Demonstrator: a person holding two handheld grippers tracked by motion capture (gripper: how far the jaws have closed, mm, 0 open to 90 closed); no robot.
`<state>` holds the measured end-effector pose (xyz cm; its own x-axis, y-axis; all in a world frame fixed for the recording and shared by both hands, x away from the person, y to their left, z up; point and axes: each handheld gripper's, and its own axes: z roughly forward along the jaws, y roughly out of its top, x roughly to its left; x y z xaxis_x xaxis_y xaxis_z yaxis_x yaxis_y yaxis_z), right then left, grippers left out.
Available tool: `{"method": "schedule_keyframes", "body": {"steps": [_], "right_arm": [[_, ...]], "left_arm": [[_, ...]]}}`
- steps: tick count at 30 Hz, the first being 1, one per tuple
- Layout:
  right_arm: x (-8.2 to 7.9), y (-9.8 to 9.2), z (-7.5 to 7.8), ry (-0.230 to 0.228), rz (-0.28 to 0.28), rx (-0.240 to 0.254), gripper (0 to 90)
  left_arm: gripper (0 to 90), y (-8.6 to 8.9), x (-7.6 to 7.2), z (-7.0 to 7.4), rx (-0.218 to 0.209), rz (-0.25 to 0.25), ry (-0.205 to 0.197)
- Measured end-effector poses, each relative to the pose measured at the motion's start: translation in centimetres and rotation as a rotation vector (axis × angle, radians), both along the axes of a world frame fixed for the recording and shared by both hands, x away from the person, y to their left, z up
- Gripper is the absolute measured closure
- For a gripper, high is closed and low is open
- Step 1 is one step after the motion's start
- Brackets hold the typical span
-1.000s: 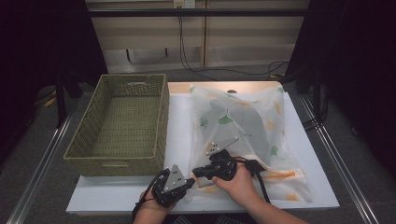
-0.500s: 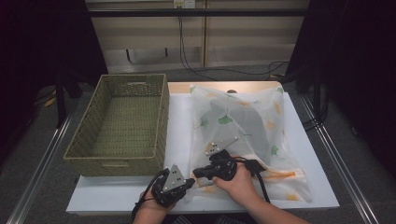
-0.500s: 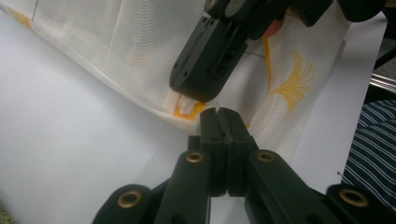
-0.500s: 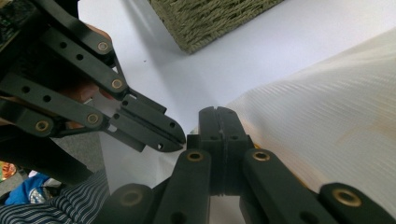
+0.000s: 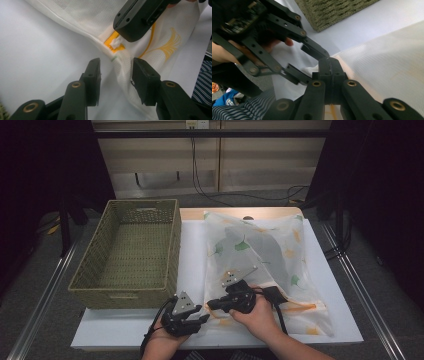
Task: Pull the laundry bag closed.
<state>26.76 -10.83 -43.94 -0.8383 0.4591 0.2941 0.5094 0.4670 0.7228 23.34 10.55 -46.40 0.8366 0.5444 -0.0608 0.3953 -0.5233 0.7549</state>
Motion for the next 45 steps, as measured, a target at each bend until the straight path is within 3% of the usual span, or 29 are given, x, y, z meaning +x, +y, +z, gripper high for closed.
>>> {"method": "schedule_keyframes", "body": {"steps": [1, 4, 7, 11, 14, 16, 17, 20, 21, 23, 24, 27, 29, 30, 31, 33, 39, 45], "right_arm": [[0.0, 0.1, 0.0, 0.002, 0.001, 0.003, 90.0], [0.0, 0.2, 0.1, -0.002, 0.003, -0.007, 90.0], [0.1, 0.2, 0.2, 0.0, 0.007, 0.003, 90.0], [0.1, 0.0, 0.3, 0.005, 0.004, -0.001, 90.0], [0.0, 0.0, 0.4, 0.001, 0.009, -0.012, 90.0], [0.0, 0.0, 0.4, -0.005, 0.011, -0.018, 90.0], [-0.1, -0.1, 0.5, -0.008, 0.01, -0.016, 90.0], [-0.1, -0.2, 0.7, -0.016, 0.009, -0.021, 90.0], [-0.2, -0.2, 0.7, -0.013, 0.008, -0.019, 90.0], [-0.2, -0.3, 0.8, -0.016, 0.007, -0.02, 90.0], [-0.2, -0.4, 0.8, -0.017, 0.01, -0.016, 90.0], [-0.3, -0.6, 1.0, -0.012, 0.006, -0.014, 90.0], [-0.3, -0.7, 1.2, -0.014, 0.008, -0.012, 90.0], [-0.3, -0.7, 1.4, -0.019, 0.008, -0.012, 90.0], [-0.3, -0.7, 1.5, -0.021, 0.009, -0.013, 90.0], [-0.4, -0.8, 1.8, -0.023, 0.007, -0.011, 90.0], [-0.2, -1.0, 2.0, -0.018, 0.006, -0.011, 90.0], [-0.2, -1.0, 2.0, -0.019, 0.002, -0.012, 90.0]], "left_arm": [[60.8, -0.2, 0.1, -0.1, -0.024, 0.007, 0.002], [68.6, -0.2, 0.3, 0.1, -0.016, 0.009, 0.003], [80.5, -0.1, 0.1, 0.1, -0.002, 0.017, -0.024], [87.4, 0.0, 0.0, 0.2, 0.002, 0.019, -0.021], [88.9, -0.2, -0.1, 0.2, 0.018, 0.017, -0.03], [89.3, -0.3, -0.3, 0.2, 0.0, 0.026, -0.037], [89.4, -0.2, -0.3, 0.4, 0.022, 0.02, -0.049], [89.6, -0.1, -0.4, 0.5, -0.006, 0.03, -0.053], [89.6, 0.0, -0.4, 0.6, 0.011, 0.02, -0.056], [89.7, 0.0, -0.6, 0.6, -0.019, 0.028, -0.062], [89.7, 0.1, -0.6, 0.8, -0.006, 0.021, -0.064], [89.7, 0.2, -0.6, 0.8, -0.054, 0.028, -0.072], [89.8, 0.4, -0.6, 1.0, -0.051, 0.017, -0.075], [89.8, 0.3, -0.7, 1.1, -0.074, 0.027, -0.069], [89.7, 0.5, -0.7, 1.2, -0.057, 0.022, -0.082], [89.8, 0.6, -0.6, 1.3, -0.067, 0.022, -0.083], [89.8, 1.0, -0.4, 1.3, -0.118, 0.036, -0.068], [89.8, 1.0, -0.5, 1.3, -0.102, 0.032, -0.071]]}}
